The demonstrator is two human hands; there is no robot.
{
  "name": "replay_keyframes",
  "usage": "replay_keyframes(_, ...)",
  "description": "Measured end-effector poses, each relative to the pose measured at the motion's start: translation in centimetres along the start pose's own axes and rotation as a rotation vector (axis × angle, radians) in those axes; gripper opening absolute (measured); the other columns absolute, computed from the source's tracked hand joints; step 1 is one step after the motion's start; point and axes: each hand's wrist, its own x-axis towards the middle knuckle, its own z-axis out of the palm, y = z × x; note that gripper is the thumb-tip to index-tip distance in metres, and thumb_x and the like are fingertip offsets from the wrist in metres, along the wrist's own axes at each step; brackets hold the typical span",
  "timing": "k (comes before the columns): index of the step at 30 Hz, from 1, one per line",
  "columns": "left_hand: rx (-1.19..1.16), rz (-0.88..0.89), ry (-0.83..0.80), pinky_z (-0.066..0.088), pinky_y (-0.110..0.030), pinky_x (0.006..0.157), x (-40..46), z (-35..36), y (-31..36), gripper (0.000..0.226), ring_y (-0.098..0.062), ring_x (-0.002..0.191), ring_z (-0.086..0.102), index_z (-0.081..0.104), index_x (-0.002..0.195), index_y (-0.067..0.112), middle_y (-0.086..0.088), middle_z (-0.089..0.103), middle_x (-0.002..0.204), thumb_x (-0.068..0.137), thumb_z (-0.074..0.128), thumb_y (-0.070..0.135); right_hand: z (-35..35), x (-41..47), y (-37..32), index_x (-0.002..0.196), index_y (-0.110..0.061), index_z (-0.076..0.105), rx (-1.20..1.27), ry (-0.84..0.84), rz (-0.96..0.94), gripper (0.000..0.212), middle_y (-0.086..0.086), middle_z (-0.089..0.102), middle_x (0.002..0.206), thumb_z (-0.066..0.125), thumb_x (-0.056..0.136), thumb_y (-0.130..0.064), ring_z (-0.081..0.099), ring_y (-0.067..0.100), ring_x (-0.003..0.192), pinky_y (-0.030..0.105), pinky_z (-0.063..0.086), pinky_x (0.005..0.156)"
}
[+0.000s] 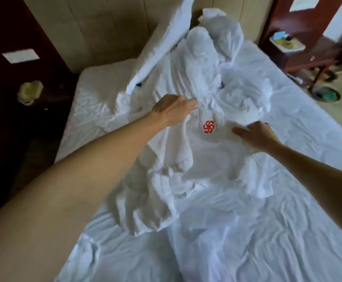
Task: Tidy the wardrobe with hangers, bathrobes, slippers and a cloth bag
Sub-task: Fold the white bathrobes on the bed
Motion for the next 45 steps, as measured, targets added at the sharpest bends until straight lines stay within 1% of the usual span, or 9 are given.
replay_keyframes(6, -0.273, 0.113, -0.293, 0.044, -0.038, 0.071, -2.9, 20.9, 15.1, 0.033, -0.036, 0.1, 0.068, 0.063, 0.112, 0.016, -0.011, 0.072, 0.11, 0.102, 0.049, 0.044, 15.3, -8.9, 20.6, 0.065, -0.01, 0.067, 0.058, -0.207, 0.345, 0.047, 0.015, 0.067, 0.065, 0.064, 0.089, -0.05, 0.069, 0.03, 0.057, 0.034, 0.055, 0.054)
replay_keyframes(13, -0.386, 0.304, -0.393, 0.037, -0.034, 0.065, -5.6, 31.9, 27.8, 0.018, -0.034, 0.088, 0.068, 0.063, 0.107, 0.019, -0.002, 0.072, 0.105, 0.103, 0.052, 0.032, 23.4, -15.9, 33.0, 0.067, -0.014, 0.07, 0.052, -0.266, 0.427, 0.043, 0.009, 0.066, 0.062, 0.065, 0.09, -0.05, 0.066, 0.028, 0.064, 0.032, 0.041, 0.057)
replay_keyframes(20, -0.449, 0.388, -0.407, 0.045, -0.035, 0.069, -3.3, 30.6, 34.2, 0.019, -0.034, 0.094, 0.068, 0.062, 0.109, 0.022, -0.002, 0.071, 0.113, 0.101, 0.049, 0.034, 24.8, -19.2, 32.7, 0.071, -0.006, 0.063, 0.146, -0.183, 0.408, 0.061, 0.005, 0.064, 0.06, 0.054, 0.09, -0.063, 0.058, 0.027, 0.058, 0.04, 0.04, 0.055)
replay_keyframes(26, -0.317, 0.714, -0.45, 0.036, -0.033, 0.065, -6.0, 31.1, 41.1, 0.026, -0.027, 0.094, 0.068, 0.06, 0.116, 0.019, 0.001, 0.068, 0.11, 0.106, 0.041, 0.034, 26.7, -21.3, 32.1, 0.053, -0.006, 0.041, 0.174, -0.207, 0.345, 0.059, -0.003, 0.045, 0.044, 0.06, 0.096, -0.043, 0.044, 0.016, 0.044, 0.035, 0.03, 0.053)
replay_keyframes(30, -0.461, 0.648, -0.375, 0.046, -0.033, 0.06, -8.3, 33.7, 40.4, 0.019, -0.029, 0.068, 0.068, 0.067, 0.085, 0.013, -0.004, 0.067, 0.081, 0.095, 0.052, 0.019, 27.4, -20.7, 32.3, 0.066, -0.007, 0.056, 0.109, -0.276, 0.271, 0.057, 0.005, 0.062, 0.058, 0.058, 0.091, -0.058, 0.06, 0.025, 0.057, 0.04, 0.044, 0.057)
replay_keyframes(33, -0.592, 0.655, -0.219, 0.042, -0.034, 0.06, -9.1, 33.8, 38.7, 0.033, -0.027, 0.067, 0.058, 0.065, 0.079, 0.01, -0.009, 0.06, 0.077, 0.085, 0.033, 0.012, 26.4, -20.9, 31.5, 0.071, -0.017, 0.058, 0.048, -0.111, 0.278, 0.058, -0.004, 0.059, 0.059, 0.052, 0.082, -0.074, 0.059, 0.02, 0.057, 0.038, 0.049, 0.053)
replay_keyframes(35, -0.646, 0.54, -0.067, 0.048, -0.039, 0.078, -10.2, 32.1, 36.1, 0.021, -0.025, 0.085, 0.058, 0.067, 0.097, 0.008, -0.01, 0.063, 0.097, 0.084, 0.051, 0.009, 25.0, -21.1, 30.3, 0.083, -0.023, 0.06, 0.056, 0.1, 0.249, 0.039, -0.006, 0.058, 0.067, 0.058, 0.085, -0.062, 0.056, 0.016, 0.059, 0.036, 0.051, 0.052)
replay_keyframes(40, -0.694, 0.147, 0.183, 0.042, -0.041, 0.079, -17.9, 29.4, 25.5, 0.021, -0.03, 0.091, 0.058, 0.065, 0.104, 0.01, -0.01, 0.063, 0.107, 0.087, 0.055, 0.003, 23.2, -18.7, 25.0, 0.1, -0.012, 0.064, -0.009, 0.281, -0.202, 0.021, 0.005, 0.061, 0.102, 0.064, 0.079, -0.014, 0.055, 0.023, 0.094, 0.036, 0.049, 0.077)
replay_keyframes(45, -0.451, -0.033, -0.153, 0.042, -0.038, 0.085, -26.9, 33.1, 16.0, 0.042, -0.031, 0.101, 0.059, 0.061, 0.114, 0.011, -0.006, 0.059, 0.117, 0.072, 0.054, 0.009, 26.0, -12.8, 21.4, 0.12, -0.009, 0.067, -0.427, -0.085, -0.872, 0.055, 0.013, 0.059, 0.135, 0.065, 0.066, -0.015, 0.054, 0.035, 0.125, 0.045, 0.033, 0.112)
